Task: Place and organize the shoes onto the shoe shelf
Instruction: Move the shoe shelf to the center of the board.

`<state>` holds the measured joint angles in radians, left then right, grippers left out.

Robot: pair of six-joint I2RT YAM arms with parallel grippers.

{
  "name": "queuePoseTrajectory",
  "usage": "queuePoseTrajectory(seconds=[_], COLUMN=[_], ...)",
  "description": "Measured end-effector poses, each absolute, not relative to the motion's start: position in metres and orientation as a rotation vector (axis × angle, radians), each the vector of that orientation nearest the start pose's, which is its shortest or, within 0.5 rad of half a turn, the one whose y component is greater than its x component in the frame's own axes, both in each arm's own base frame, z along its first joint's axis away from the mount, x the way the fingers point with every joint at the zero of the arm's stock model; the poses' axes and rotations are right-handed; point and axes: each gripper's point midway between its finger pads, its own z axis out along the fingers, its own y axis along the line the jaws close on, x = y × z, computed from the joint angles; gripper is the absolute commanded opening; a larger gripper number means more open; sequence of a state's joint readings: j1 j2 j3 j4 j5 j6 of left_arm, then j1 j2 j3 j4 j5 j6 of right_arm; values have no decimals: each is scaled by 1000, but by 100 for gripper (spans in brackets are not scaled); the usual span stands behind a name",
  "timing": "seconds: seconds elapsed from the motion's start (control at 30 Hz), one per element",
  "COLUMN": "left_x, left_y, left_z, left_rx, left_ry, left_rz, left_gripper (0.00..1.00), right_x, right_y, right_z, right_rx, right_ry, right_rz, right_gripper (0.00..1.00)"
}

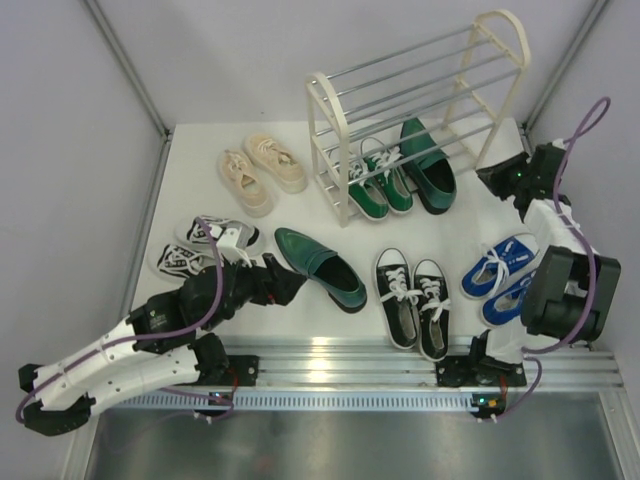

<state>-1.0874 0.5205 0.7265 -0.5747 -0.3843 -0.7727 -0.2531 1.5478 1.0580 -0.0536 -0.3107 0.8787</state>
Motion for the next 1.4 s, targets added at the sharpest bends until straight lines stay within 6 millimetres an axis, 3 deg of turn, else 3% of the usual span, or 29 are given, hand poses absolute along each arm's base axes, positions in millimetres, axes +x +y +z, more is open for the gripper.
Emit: queuePoseTrajectory(seconds=[0.13, 0.3, 0.4, 0.53, 0.67, 0.8, 1.4], left_x=[145, 145, 145, 145, 145, 145, 148], left_y=[-195, -199, -202, -203, -203, -202, -206], left_z=[237, 240, 240, 238, 238, 239, 228], left_rx=[52, 57, 59, 62, 58, 56, 69], left_ry=[2005, 1994, 1988, 1992, 1985, 1979, 2013], left_rz=[-876, -902, -914, -914, -920, -925, -885], left_gripper=[94, 94, 94, 94, 94, 94, 94], right_x=[430, 419, 422, 434, 453, 478, 531], right_y=[-36, -35, -32, -28, -30, -30, -22], right_z=[184, 213, 224, 218, 202, 200, 184], right_rx=[951, 798, 748, 764, 839, 876, 960], right_ry=[1906, 1858, 1829, 1823, 1846, 1838, 1777], right_rz=[673, 645, 674, 735, 774, 814, 954], right_gripper=[27, 53, 62, 70, 71, 71, 72])
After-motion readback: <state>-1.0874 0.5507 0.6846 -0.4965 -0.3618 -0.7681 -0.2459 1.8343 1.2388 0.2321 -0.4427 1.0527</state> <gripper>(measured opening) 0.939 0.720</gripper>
